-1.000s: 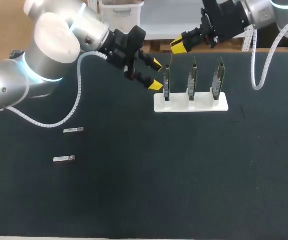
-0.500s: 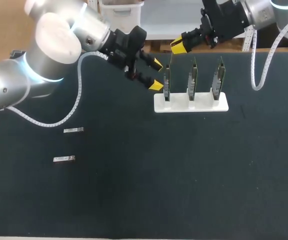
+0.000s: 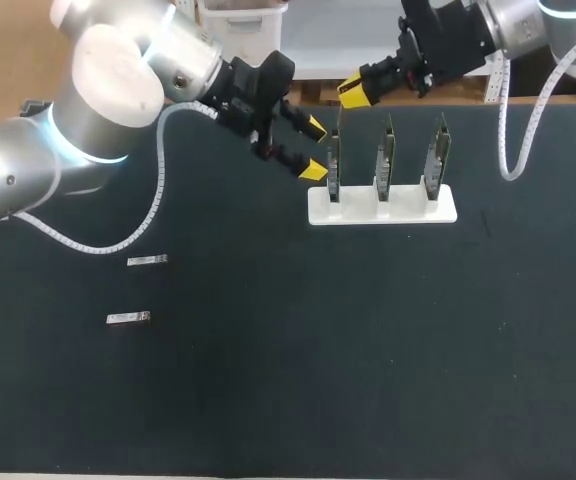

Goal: Pick up the optical module with the left hand, and insert it into the network port with the right hand.

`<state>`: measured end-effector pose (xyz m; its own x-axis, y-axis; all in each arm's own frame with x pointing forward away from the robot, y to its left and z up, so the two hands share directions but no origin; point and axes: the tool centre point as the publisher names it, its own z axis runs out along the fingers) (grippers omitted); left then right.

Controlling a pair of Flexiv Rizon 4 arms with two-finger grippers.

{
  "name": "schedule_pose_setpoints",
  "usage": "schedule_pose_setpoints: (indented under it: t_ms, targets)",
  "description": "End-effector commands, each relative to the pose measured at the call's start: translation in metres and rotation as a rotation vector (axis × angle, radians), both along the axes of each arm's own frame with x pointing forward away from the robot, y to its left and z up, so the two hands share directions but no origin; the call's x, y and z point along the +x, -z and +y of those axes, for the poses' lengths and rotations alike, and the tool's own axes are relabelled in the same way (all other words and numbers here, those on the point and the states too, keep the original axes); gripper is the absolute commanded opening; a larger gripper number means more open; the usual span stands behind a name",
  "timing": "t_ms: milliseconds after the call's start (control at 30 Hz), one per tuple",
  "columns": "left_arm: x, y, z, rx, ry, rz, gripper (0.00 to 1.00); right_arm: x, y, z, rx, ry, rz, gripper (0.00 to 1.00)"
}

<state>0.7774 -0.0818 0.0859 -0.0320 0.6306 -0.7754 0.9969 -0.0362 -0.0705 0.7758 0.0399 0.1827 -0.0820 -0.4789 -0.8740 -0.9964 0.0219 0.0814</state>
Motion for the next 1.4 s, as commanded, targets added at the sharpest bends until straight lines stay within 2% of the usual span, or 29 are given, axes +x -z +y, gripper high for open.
schedule_pose_setpoints:
  t_ms: [33,1100,1400]
  targets:
    - [-0.001,0.000,0.000,0.002,-0.002,-0.001,1.00,0.002,0.001,0.003,-0.002,-0.008,0.000,0.00]
    - [-0.001,0.000,0.000,0.002,-0.002,-0.001,1.00,0.009,0.014,0.007,-0.044,-0.033,-0.003,0.00]
    - [-0.001,0.000,0.000,0.002,-0.002,-0.001,1.00,0.006,0.006,0.006,-0.042,-0.048,-0.047,0.00]
